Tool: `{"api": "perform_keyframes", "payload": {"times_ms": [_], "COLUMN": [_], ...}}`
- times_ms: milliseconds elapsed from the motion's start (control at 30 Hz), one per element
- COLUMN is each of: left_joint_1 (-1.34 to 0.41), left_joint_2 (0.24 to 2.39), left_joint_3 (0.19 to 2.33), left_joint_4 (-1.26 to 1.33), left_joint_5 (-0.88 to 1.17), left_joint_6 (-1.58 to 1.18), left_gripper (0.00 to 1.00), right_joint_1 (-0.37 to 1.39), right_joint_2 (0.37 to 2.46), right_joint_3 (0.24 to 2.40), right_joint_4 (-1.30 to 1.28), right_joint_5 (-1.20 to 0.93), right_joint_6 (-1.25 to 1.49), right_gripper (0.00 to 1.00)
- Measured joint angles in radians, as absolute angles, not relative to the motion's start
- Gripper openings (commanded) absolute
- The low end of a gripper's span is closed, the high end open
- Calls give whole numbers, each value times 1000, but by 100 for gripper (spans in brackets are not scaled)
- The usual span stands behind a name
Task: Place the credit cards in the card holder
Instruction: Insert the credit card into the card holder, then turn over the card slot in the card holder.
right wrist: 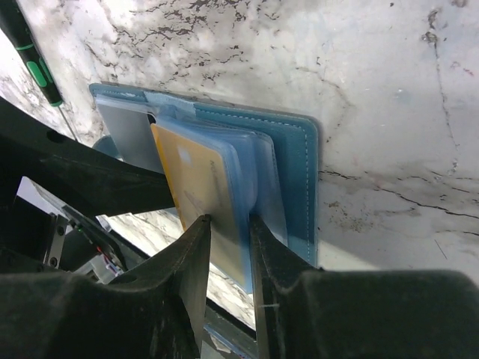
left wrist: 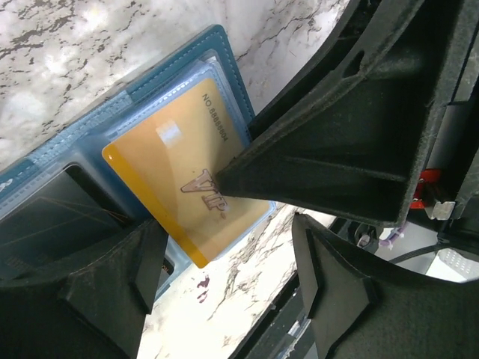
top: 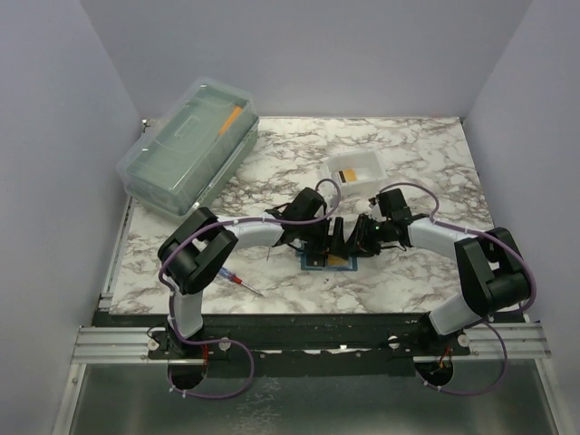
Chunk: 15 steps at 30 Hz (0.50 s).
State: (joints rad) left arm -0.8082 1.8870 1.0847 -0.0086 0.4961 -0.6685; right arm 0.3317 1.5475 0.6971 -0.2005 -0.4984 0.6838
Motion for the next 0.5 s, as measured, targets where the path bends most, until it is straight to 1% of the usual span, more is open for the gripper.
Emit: {"api": "perform_keyframes", "payload": {"times_ms": [133, 367, 500], "left_joint_1": [-821, -812, -801], "left_joint_2": [1887, 1880, 1869], "left_joint_3": [1108, 1120, 1121], "left_joint_4": [-52, -113, -147], "left_joint_5": [462, 451, 456], "left_joint_6": [-657, -639, -637], "left_gripper": [75, 76, 76], "right_joint_1": [331, 312, 307], "right_joint_2": [1546, 1487, 1448], "right_joint_3": [697, 692, 693], "right_joint_4": [-207, -287, -332], "right_joint_5": [-495, -435, -406], "right_joint_6": [680, 653, 635], "right_gripper": [30, 42, 42]}}
